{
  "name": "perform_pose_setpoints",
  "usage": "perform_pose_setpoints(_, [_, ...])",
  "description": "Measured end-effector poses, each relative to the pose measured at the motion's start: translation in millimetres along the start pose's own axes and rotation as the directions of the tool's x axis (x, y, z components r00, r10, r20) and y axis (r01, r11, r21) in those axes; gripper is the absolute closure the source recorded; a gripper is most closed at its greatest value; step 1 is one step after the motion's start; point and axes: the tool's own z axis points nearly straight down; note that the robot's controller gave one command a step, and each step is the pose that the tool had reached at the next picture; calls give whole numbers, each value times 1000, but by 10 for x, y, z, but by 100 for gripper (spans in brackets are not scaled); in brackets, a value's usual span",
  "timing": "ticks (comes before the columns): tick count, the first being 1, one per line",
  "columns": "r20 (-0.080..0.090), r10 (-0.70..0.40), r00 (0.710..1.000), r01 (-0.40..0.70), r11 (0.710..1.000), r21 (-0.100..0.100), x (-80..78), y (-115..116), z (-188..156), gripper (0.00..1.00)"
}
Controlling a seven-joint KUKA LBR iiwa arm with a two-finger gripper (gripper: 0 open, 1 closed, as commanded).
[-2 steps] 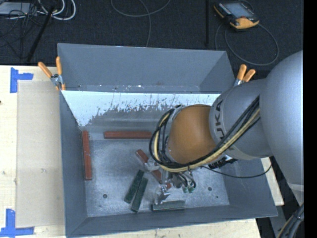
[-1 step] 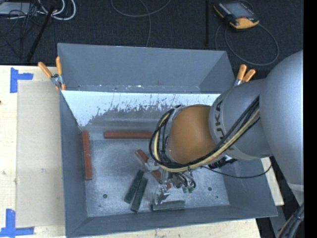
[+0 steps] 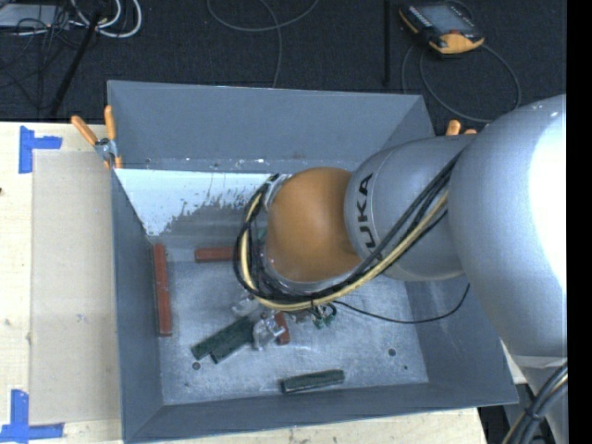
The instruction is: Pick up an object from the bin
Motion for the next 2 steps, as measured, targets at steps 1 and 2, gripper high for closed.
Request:
perform_pose_setpoints(1, [0, 0, 1000, 0, 1000, 0, 0, -1, 0, 100])
perform_pose_setpoints(2, [-4, 10, 1000, -10, 1000, -5, 37, 233, -1266, 100])
